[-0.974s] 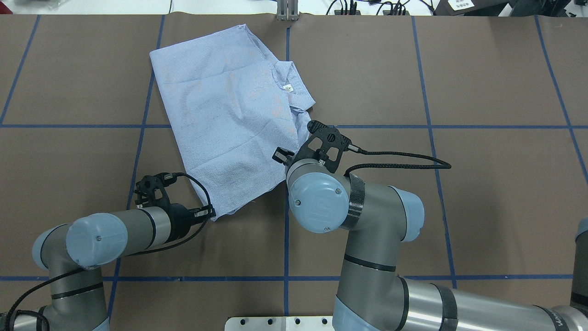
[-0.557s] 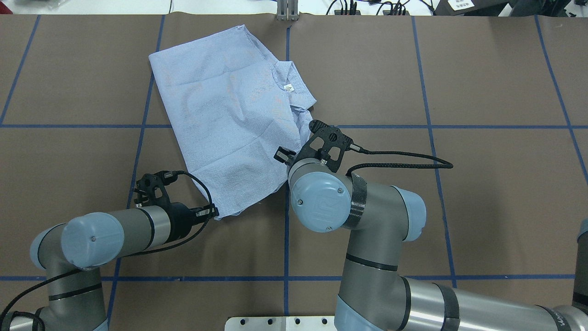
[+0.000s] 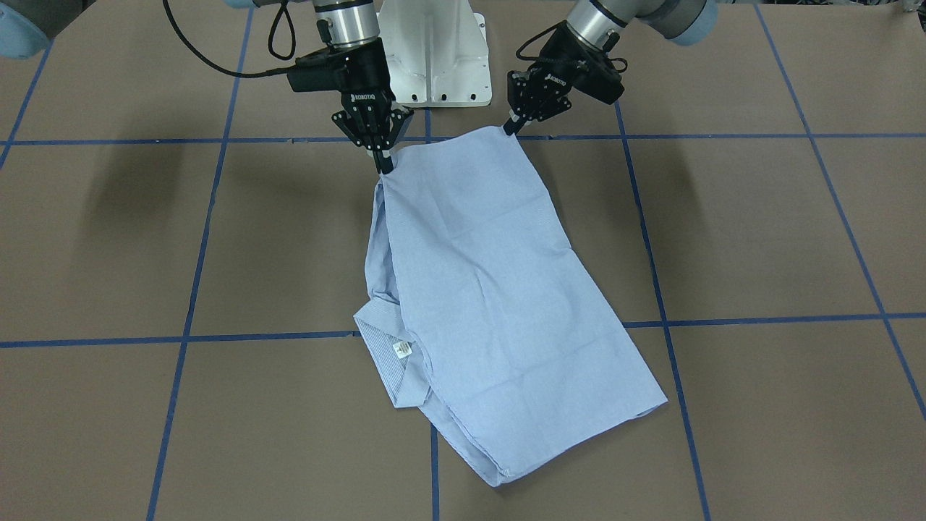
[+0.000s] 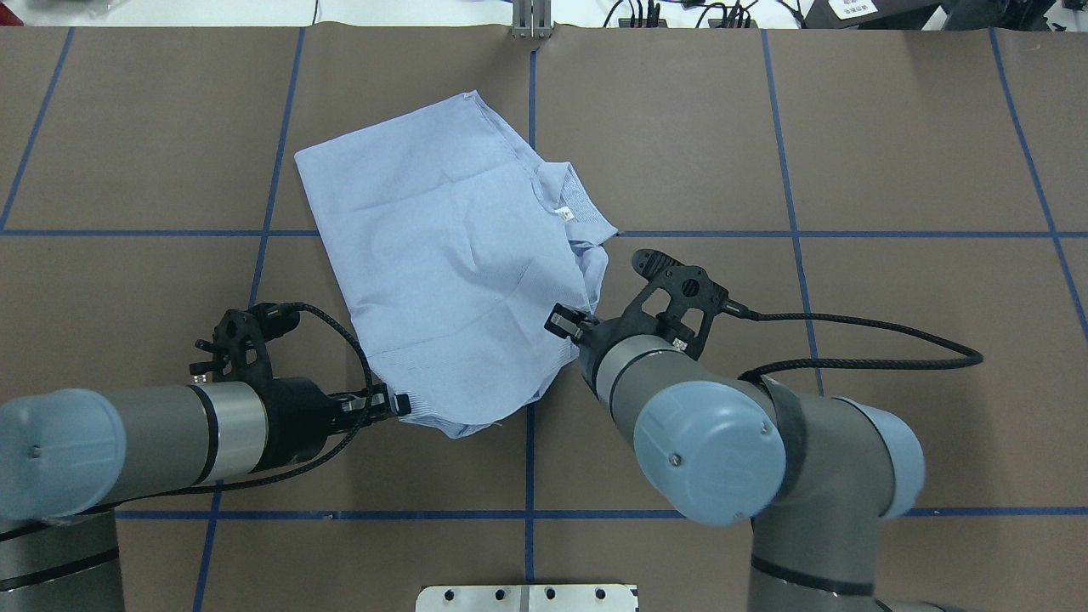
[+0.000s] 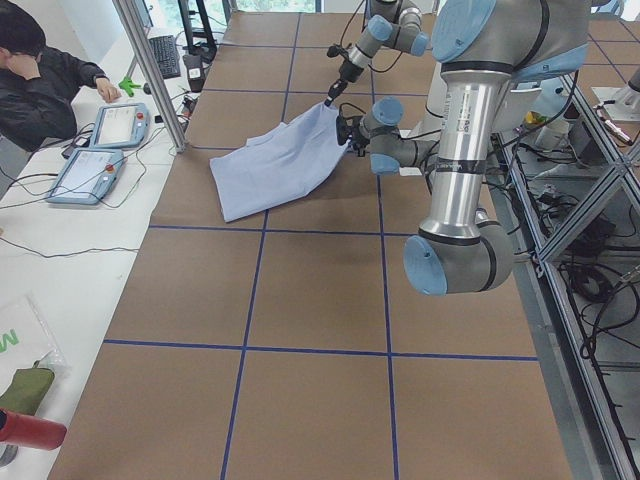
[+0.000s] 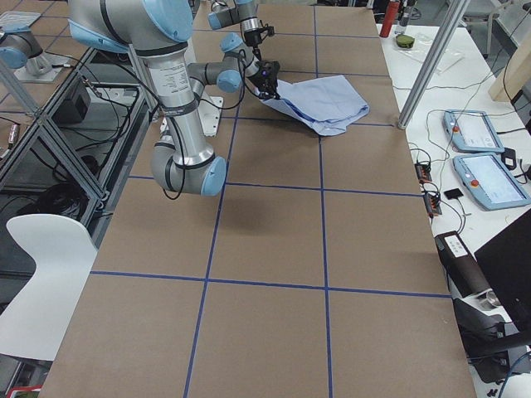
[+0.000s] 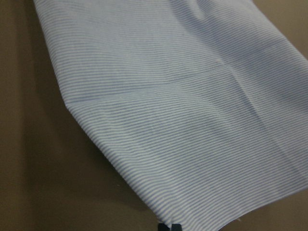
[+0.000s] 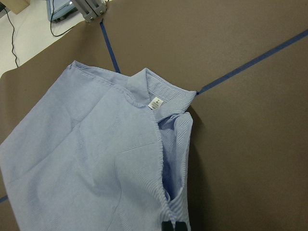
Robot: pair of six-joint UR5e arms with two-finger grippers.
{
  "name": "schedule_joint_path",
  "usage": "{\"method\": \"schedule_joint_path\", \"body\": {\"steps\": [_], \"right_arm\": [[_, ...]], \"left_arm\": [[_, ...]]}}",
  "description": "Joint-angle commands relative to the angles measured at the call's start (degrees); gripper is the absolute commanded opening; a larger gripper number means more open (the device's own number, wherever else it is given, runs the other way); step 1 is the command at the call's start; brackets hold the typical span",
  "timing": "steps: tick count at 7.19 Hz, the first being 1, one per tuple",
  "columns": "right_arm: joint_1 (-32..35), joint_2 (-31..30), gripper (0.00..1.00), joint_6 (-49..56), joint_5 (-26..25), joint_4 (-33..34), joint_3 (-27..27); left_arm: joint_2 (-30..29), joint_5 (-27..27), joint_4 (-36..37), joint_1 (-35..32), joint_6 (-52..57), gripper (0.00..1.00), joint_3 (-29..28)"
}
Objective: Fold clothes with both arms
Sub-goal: 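Lift and fold the shirt in half away from the robot with both grippers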
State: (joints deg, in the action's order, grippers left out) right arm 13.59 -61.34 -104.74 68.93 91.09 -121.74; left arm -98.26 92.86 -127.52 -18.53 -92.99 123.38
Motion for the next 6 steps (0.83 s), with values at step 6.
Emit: {"method": "schedule_joint_path", "body": {"steps": [6], "right_arm": [[-5.27, 2.34, 0.00, -0.93, -4.51, 19.51, -9.35]], "left_arm": [[-4.72, 10.59, 17.84, -7.73, 3.51, 0.00, 7.62]]}}
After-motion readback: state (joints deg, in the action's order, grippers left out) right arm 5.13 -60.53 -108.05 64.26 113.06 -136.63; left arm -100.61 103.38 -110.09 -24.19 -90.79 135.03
